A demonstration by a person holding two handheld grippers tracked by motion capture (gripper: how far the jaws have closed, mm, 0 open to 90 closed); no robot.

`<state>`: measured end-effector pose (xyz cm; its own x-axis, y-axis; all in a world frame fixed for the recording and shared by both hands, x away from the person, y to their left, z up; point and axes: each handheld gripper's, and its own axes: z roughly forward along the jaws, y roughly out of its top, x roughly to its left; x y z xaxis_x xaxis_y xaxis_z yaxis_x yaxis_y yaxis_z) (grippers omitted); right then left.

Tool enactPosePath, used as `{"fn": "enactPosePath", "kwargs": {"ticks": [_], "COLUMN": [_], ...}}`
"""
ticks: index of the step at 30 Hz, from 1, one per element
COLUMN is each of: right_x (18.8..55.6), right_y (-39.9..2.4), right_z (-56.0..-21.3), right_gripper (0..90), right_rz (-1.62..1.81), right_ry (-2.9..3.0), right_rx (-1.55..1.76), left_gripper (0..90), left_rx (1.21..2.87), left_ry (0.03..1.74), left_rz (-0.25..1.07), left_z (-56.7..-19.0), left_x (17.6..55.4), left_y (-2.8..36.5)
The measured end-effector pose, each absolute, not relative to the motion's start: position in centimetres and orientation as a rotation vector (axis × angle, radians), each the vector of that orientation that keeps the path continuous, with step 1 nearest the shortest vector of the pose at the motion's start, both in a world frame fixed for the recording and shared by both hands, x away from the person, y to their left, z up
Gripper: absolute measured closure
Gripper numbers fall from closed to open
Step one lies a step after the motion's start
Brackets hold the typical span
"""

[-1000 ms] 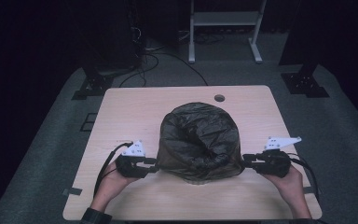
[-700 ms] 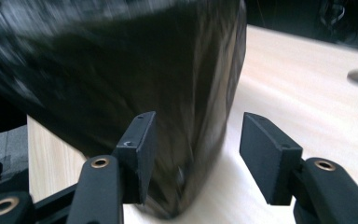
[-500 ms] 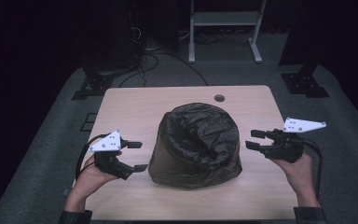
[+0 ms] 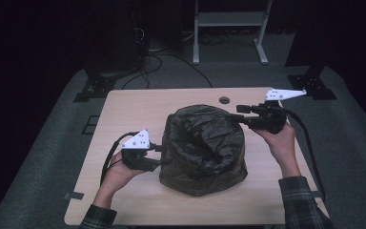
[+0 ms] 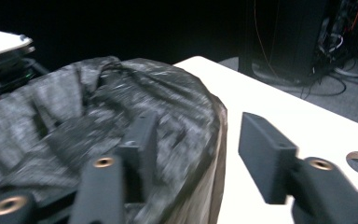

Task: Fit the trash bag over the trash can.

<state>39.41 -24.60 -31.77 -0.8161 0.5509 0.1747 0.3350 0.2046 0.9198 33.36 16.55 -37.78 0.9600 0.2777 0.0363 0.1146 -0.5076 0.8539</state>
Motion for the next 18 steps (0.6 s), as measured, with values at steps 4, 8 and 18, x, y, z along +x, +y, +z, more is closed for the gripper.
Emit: {"fn": "enactPosePath", "kwargs": {"ticks": [4,8,18], "right_x": [40.5,41.0,41.5], "right_y": [-23.7,-23.6,-24.6], "right_z": [-32.0,-32.2,-32.5], "right_gripper": [65.6,81.7,90.0], "right_rz": [1.625,1.627,1.51], "right_ry": [2.326,2.318,2.251], "right_rx": [0.879,0.905,0.985], "left_gripper": [81.1,89.7,89.8], "left_rx": [2.121,2.11,2.168], "left_ry": [0.281,0.297,0.327], "left_rz": [0.206,0.196,0.193], "left_z": [-38.2,-38.4,-39.6], "left_x": [33.5,33.6,34.0], "left_y": [16.3,16.3,16.0]}}
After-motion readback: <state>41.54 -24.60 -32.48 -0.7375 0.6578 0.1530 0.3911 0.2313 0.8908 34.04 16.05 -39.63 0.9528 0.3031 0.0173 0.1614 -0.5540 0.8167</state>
